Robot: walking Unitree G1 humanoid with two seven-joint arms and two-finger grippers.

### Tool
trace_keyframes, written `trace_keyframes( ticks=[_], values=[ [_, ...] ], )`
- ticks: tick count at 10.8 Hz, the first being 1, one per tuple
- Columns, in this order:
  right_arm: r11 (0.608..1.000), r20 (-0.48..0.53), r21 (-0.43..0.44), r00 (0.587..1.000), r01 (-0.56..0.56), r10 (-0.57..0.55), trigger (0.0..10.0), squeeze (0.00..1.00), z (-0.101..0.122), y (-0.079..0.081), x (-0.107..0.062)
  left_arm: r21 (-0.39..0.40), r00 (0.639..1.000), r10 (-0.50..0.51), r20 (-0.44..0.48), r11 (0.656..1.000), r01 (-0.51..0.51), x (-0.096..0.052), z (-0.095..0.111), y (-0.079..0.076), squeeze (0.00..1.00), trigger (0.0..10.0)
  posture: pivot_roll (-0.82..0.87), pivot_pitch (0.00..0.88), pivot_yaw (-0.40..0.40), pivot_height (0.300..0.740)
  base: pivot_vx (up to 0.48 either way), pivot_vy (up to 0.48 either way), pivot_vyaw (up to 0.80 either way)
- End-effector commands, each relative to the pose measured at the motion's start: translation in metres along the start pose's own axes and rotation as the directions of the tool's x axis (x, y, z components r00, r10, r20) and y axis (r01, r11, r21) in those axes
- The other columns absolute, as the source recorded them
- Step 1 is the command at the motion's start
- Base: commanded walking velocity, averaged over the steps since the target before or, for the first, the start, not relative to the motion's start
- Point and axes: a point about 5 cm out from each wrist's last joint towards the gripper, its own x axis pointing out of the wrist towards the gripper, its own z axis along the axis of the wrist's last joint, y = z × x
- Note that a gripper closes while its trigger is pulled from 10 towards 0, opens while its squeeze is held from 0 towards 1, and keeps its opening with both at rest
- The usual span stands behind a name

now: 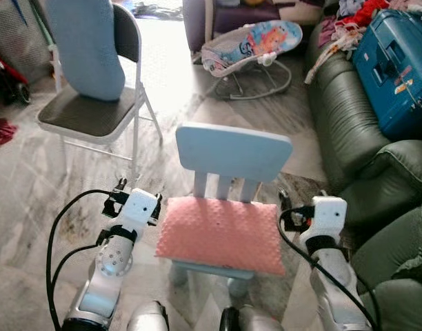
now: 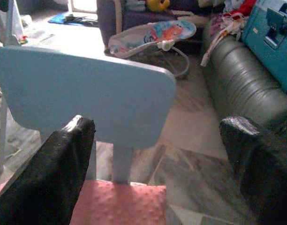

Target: Move the pillow to the sofa

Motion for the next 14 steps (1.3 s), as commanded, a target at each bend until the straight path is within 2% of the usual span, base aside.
trace_keyframes(
  ticks=[1,2,4,11,14],
  values=[
    [1.000,0.003,-0.002,1.000,0.000,0.000,10.0,0.00,0.001,-0.002,0.000,-0.006,1.000,0.009,-0.008,1.000,-0.009,-0.003,0.000,0.001,0.00,10.0,-0.04,0.150,-0.037,0.740,0.000,0.000,0.00],
    [1.000,-0.008,0.012,1.000,0.003,-0.003,10.0,0.00,0.001,-0.004,0.000,-0.012,1.000,0.013,-0.017,1.000,-0.013,-0.006,-0.002,0.002,0.00,10.0,-0.04,0.156,-0.038,0.740,0.000,0.000,0.00],
    [1.000,-0.025,0.016,1.000,0.006,-0.005,10.0,0.00,0.000,-0.005,-0.003,-0.025,0.999,0.032,-0.022,0.999,-0.032,-0.010,-0.001,0.003,0.00,10.0,-0.04,0.162,-0.045,0.740,0.000,0.000,-0.80],
    [1.000,-0.008,0.017,1.000,-0.026,0.026,10.0,0.00,0.005,-0.002,-0.003,-0.081,0.995,0.082,-0.048,0.993,-0.086,-0.015,-0.002,0.012,0.00,10.0,-0.04,0.174,-0.044,0.740,0.000,0.000,0.00],
    [0.999,-0.009,0.018,0.999,-0.034,0.034,10.0,0.00,0.005,-0.001,-0.003,-0.085,0.996,0.079,-0.050,0.993,-0.083,-0.016,-0.002,0.012,0.00,10.0,-0.04,0.176,-0.047,0.690,0.000,0.000,0.00]
  ],
)
